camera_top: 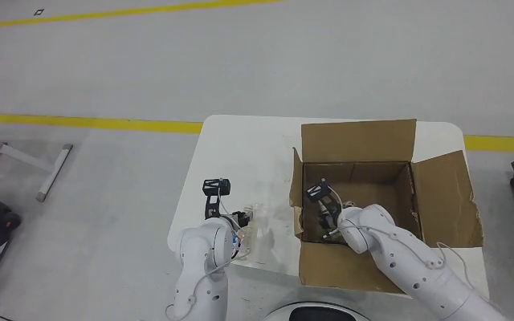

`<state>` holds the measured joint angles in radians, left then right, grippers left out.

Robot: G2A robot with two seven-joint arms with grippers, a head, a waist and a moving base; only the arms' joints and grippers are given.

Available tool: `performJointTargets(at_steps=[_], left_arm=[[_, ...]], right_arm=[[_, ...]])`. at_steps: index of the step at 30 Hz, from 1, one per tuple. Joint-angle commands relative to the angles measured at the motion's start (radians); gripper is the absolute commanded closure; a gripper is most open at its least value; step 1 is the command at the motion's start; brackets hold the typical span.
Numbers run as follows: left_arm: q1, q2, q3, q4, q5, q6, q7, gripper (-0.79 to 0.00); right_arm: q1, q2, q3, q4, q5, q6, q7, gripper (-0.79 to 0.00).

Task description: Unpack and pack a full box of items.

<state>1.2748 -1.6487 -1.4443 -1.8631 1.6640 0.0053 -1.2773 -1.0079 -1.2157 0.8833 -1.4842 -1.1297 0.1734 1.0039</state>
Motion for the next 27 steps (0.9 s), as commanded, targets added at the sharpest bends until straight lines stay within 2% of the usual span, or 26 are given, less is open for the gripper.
performJointTargets(at_steps=[1,3,8,11,12,17,20,21,22,27], left_arm=[[0.000,0.000,0.000,0.000,0.000,0.000,0.000,-0.785],[0.000,0.000,0.000,0.000,0.000,0.000,0.000,-0.785],[0.000,0.000,0.000,0.000,0.000,0.000,0.000,-0.785],[0.000,0.000,0.000,0.000,0.000,0.000,0.000,-0.785],[0.000,0.000,0.000,0.000,0.000,0.000,0.000,-0.785],[0.000,0.000,0.000,0.000,0.000,0.000,0.000,-0.785],[0.000,0.000,0.000,0.000,0.000,0.000,0.000,-0.785],[0.000,0.000,0.000,0.000,0.000,0.000,0.000,-0.785],[0.000,0.000,0.000,0.000,0.000,0.000,0.000,-0.785],[0.000,0.000,0.000,0.000,0.000,0.000,0.000,-0.785]], right_arm=[[0.004,-0.003,-0.002,0.008,0.003,-0.006,0.003,-0.566],[0.008,-0.006,-0.006,0.016,0.007,-0.016,0.010,-0.582],[0.018,-0.015,-0.011,0.039,0.011,-0.021,0.015,-0.542],[0.023,-0.019,-0.012,0.049,0.009,-0.021,0.016,-0.474],[0.025,-0.021,-0.013,0.052,0.009,-0.021,0.017,-0.425],[0.033,-0.028,-0.017,0.069,0.005,-0.023,0.024,-0.351],[0.036,-0.032,-0.018,0.073,0.001,-0.021,0.027,-0.237],[0.036,-0.033,-0.016,0.072,0.001,-0.020,0.027,-0.058],[0.036,-0.034,-0.015,0.069,-0.002,-0.020,0.029,0.000],[0.019,-0.030,0.013,0.012,-0.021,-0.008,0.031,0.000]])
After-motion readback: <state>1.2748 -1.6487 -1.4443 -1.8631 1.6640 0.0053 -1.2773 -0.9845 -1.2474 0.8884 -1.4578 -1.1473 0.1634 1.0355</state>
